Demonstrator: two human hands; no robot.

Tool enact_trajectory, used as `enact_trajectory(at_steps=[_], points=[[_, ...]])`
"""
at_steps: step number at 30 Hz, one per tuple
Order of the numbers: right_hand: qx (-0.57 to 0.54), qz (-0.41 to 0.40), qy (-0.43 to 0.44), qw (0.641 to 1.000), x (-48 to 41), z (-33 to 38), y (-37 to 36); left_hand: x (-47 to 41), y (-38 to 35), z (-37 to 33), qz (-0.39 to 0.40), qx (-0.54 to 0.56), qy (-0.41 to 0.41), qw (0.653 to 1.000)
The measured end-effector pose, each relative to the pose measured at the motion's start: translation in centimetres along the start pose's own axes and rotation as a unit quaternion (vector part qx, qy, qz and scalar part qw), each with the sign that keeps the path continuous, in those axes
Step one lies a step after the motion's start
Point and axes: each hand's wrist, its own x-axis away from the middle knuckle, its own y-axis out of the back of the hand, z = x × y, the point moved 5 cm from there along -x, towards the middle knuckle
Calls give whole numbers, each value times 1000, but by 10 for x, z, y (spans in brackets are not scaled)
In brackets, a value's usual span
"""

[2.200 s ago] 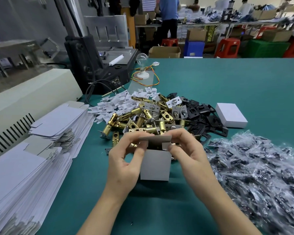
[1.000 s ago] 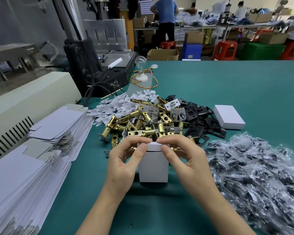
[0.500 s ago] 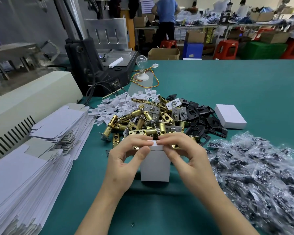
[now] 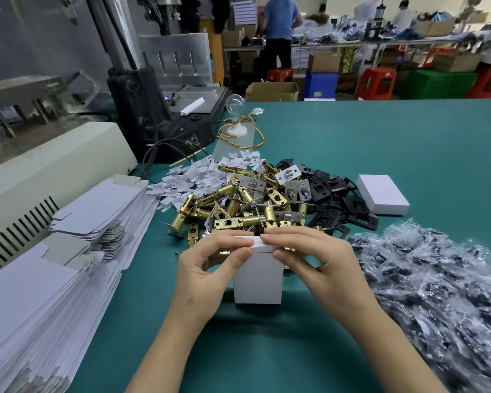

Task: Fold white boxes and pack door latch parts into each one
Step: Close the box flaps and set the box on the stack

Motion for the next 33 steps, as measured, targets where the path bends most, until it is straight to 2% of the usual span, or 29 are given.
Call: enact_trajectory(at_steps=[9,17,25,33], points=[[-64,-14,-79,995,3,-6,1,0,-1,1,1,-17,11,1000],[-8,-32,-24,999,3,2,4,0,-5,-2,24,-48,-12,998],[-51,-13,-71,996,3,-3,2,1,-6,0,15,-50,-15,999],[-106,-18,-91,990,2,-3,1,1,-21,-8,23,-107,-90,990]])
